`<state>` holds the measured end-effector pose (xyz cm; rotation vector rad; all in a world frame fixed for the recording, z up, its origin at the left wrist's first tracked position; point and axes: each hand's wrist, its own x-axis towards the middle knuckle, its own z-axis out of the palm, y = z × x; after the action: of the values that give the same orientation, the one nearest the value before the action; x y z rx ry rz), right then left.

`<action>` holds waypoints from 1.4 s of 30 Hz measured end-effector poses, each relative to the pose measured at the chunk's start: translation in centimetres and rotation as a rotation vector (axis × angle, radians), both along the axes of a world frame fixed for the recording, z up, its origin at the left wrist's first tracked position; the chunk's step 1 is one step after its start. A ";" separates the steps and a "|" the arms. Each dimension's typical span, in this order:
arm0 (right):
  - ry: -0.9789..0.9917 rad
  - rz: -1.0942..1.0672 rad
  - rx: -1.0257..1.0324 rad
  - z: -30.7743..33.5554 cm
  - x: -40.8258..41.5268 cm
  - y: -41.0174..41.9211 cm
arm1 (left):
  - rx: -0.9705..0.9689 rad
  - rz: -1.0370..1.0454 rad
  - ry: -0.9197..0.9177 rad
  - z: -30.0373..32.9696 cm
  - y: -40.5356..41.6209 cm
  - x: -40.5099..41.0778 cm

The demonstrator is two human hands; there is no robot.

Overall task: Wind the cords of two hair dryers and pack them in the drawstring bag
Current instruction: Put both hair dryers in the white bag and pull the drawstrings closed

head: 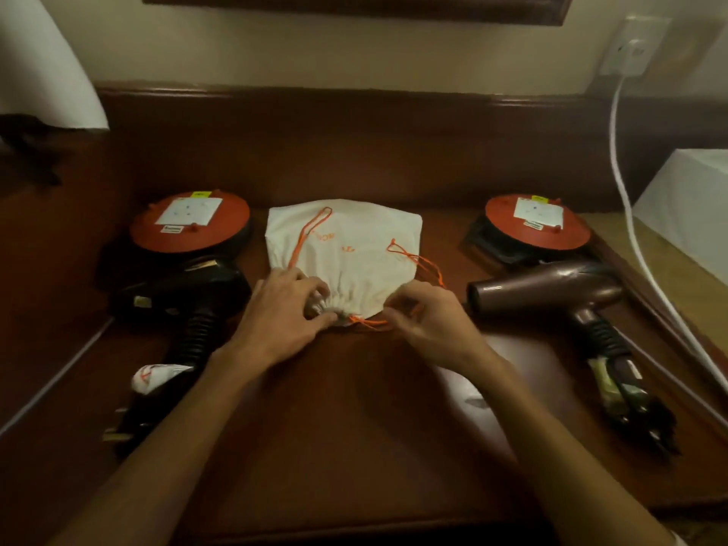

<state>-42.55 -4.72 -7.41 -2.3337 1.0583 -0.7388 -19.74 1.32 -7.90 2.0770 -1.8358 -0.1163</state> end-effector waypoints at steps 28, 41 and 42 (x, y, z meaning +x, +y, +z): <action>0.029 -0.113 -0.304 -4.7 6.7 -5.4 | -0.360 0.137 0.147 -3.5 -3.7 1.0; 0.227 -0.304 -0.312 -4.1 6.9 -4.9 | -0.218 0.136 -0.099 -3.2 -3.1 0.0; 0.149 -0.357 -0.336 -4.0 6.7 -5.2 | -0.263 0.171 -0.083 -3.2 -3.2 0.3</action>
<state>-35.83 -9.92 -11.43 -2.5396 1.5474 -0.9468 -19.41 -1.85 -11.12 2.0642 -1.6106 0.2464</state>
